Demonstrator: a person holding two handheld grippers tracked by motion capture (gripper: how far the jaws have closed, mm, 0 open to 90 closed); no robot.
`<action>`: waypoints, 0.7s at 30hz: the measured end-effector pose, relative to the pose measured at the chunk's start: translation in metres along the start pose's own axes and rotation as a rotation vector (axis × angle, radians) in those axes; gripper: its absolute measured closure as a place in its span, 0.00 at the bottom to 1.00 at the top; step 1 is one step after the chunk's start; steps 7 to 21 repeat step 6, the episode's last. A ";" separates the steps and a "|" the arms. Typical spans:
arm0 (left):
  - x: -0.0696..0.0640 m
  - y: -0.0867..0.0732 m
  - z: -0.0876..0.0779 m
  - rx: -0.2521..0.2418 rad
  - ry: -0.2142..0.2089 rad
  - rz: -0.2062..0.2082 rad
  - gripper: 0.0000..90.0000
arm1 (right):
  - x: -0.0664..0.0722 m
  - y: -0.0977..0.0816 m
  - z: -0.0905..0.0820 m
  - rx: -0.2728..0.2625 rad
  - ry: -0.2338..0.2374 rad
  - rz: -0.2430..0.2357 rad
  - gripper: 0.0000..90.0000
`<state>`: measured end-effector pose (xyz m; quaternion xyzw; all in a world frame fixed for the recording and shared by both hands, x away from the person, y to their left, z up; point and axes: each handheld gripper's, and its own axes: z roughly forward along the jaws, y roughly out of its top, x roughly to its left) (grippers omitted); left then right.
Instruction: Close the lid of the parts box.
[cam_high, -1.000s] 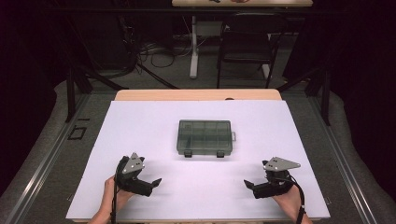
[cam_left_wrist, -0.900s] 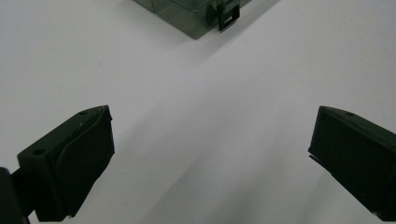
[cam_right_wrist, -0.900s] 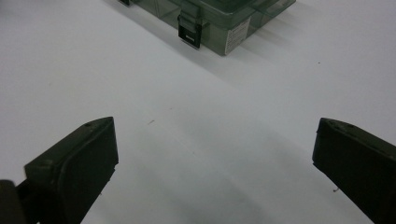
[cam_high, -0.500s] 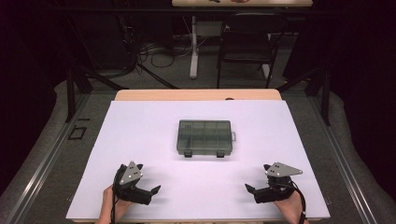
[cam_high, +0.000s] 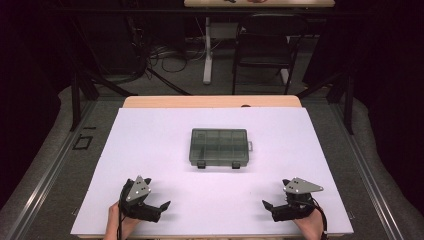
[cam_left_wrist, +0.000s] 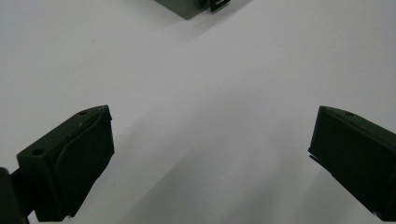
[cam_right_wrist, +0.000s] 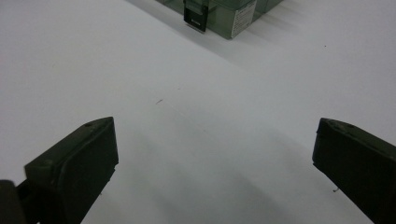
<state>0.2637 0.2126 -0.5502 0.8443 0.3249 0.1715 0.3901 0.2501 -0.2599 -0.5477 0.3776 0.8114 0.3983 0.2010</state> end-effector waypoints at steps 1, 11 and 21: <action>0.000 0.000 0.000 -0.001 0.001 0.003 0.00 | 0.000 0.000 0.000 0.004 0.002 0.002 0.00; 0.000 0.001 0.000 -0.006 -0.001 0.000 0.00 | 0.002 0.000 0.000 -0.005 0.002 0.005 0.00; 0.000 0.001 0.000 -0.006 -0.001 0.000 0.00 | 0.002 0.000 0.000 -0.005 0.002 0.005 0.00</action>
